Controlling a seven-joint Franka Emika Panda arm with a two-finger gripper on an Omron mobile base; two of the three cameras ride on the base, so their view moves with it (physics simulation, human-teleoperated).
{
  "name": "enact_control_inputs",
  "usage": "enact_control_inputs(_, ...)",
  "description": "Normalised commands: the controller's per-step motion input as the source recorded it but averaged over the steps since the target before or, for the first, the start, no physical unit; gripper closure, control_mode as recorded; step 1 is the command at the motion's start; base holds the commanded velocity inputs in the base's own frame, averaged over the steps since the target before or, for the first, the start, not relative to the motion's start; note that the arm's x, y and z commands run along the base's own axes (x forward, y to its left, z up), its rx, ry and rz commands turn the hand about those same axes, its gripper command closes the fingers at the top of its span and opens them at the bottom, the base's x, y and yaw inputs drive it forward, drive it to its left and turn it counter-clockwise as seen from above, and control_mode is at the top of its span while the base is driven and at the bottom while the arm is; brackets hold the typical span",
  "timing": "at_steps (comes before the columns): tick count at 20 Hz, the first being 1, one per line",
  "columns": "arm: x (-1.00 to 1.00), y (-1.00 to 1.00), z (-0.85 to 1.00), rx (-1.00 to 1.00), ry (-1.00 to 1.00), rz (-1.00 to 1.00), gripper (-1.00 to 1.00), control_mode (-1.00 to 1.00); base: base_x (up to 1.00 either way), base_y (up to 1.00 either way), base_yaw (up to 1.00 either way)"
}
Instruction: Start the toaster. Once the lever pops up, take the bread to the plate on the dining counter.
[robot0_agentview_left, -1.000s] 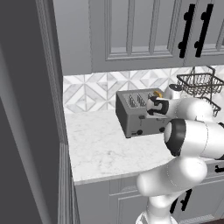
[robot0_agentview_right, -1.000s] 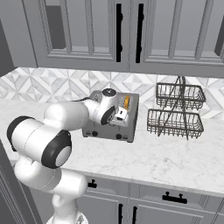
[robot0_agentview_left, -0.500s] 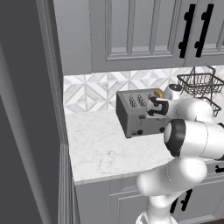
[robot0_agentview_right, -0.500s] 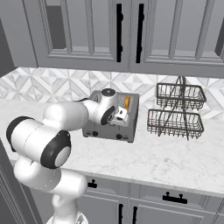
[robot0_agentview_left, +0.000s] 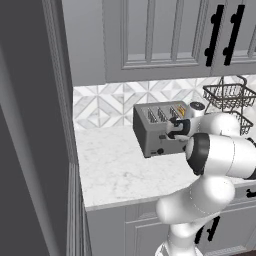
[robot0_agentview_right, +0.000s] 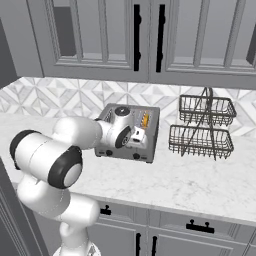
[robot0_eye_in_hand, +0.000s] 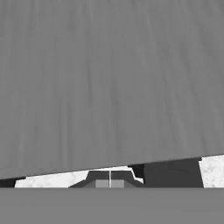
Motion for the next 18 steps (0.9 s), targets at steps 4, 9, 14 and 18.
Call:
enact_control_inputs(4,-0.14,-0.22,-0.56,-0.05,0.00,-0.04,1.00,-1.00,0.00,0.00,0.00)
enact_control_inputs(9,-0.06,-0.31,-0.26,-0.01,0.00,-0.04,1.00,-1.00,0.00,0.00,0.00)
enact_control_inputs(14,-0.19,-0.22,-0.50,-0.02,0.00,-0.04,1.00,-1.00,0.00,0.00,0.00)
enact_control_inputs(18,-0.32,-0.13,-0.61,-0.01,0.03,-0.04,1.00,-1.00,0.00,0.00,0.00)
